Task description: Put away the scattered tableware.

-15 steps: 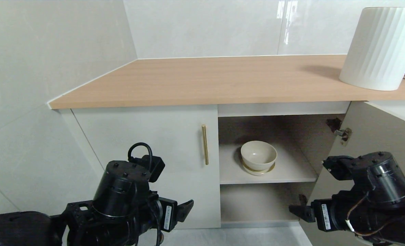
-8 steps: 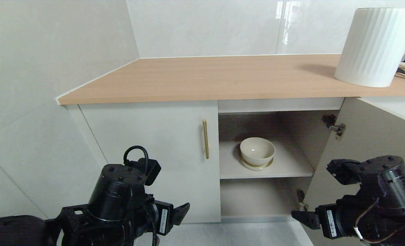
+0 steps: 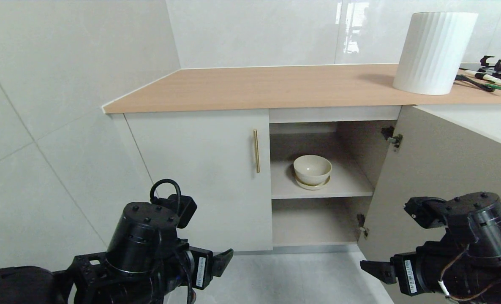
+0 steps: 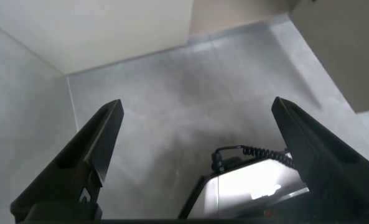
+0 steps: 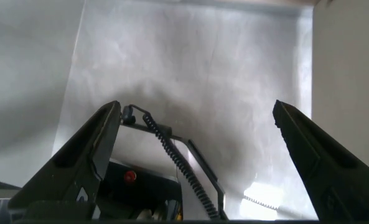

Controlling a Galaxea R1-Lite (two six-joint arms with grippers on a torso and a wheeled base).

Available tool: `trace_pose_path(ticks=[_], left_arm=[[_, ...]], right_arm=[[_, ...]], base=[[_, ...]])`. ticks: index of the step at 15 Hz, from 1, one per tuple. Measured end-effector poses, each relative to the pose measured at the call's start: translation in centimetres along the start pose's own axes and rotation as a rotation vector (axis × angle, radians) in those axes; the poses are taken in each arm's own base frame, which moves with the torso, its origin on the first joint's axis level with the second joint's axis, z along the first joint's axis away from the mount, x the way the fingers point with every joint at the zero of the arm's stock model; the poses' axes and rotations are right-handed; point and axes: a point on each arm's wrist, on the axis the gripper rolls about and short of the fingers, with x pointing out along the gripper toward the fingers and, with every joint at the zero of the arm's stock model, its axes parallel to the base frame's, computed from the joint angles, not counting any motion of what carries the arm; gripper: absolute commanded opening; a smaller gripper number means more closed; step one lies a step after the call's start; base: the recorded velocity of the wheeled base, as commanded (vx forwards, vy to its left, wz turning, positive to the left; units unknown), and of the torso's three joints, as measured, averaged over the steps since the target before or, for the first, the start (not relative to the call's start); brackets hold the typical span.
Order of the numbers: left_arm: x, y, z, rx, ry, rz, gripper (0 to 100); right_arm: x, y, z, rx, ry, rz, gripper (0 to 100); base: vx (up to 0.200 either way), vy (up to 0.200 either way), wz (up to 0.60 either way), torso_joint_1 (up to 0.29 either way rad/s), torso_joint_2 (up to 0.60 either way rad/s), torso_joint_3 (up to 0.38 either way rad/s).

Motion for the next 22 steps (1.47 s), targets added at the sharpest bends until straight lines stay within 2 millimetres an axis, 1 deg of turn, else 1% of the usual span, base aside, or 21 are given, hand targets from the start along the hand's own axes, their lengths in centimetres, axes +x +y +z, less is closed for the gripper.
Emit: trace_pose_path(ticks=[5,15,20,22], left_arm=[[0.02,0.01,-0.06,0.002,0.003,0.001,100],[0.08,0.05,-0.23,0.010,0.010,0.003,100],[0.18,0.04,-0.29,0.013,0.014,0.004,100],[0.23,0.03,-0.32,0.013,0.016,0.005,100]], right_arm=[[0.13,0.00,-0.03,0.000,0.004,-0.002,100],[0.25,0.00,-0.07,-0.001,0.010,-0.006,100],[0.06,-0.21,-0.30,-0.011,0.048,-0.030,100],[-0.02,-0.21,-0.28,-0.015,0.047,-0.031,100]], base=[[-0.200,0.000,0.00,0.000,0.00,0.000],[0.000,0.000,0.00,0.000,0.00,0.000],[0.000,0.000,0.00,0.000,0.00,0.000],[0.000,-0.200,0.00,0.000,0.00,0.005]])
